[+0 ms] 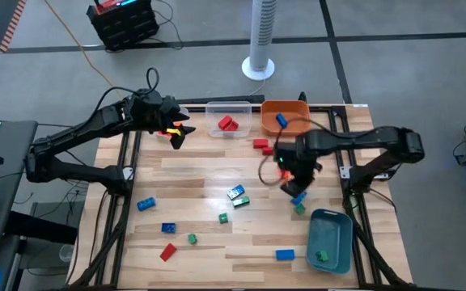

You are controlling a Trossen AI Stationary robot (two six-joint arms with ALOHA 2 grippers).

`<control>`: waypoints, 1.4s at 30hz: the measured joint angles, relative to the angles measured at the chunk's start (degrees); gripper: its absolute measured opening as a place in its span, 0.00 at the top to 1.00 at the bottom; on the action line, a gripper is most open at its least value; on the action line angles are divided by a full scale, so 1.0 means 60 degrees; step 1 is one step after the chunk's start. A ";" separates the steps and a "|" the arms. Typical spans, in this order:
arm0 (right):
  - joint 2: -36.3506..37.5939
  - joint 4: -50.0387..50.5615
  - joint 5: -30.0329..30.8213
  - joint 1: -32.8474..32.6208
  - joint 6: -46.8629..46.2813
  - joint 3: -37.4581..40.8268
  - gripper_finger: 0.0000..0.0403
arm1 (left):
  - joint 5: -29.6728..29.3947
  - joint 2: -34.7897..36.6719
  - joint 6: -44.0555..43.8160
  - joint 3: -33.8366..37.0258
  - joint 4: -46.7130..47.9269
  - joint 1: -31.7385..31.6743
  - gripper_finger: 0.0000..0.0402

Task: Sort blocks
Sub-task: Put the green game piece into the blue bin, then put the orange game piece into the left transparent bin

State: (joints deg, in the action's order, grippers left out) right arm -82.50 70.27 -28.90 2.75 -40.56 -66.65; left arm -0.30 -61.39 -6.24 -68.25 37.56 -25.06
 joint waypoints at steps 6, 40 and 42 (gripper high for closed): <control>0.0361 -0.0280 -0.0825 -0.2249 -0.2349 0.0378 0.75 | 0.0491 -0.0151 -0.0008 -0.0002 -0.0674 0.0000 0.40; 0.2167 -0.0677 0.2418 -0.2640 -0.6042 0.1076 0.30 | 0.1322 -0.0527 0.0423 -0.1694 0.1357 -0.0040 0.40; 0.1718 -0.0077 0.3017 -0.1844 -0.4463 0.1092 0.30 | 0.1236 -0.0591 0.0485 -0.1691 0.1321 -0.0040 0.40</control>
State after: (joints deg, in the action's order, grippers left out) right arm -72.19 69.80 -10.80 -8.32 -67.33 -60.10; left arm 7.12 -64.93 -3.33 -78.40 45.48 -25.30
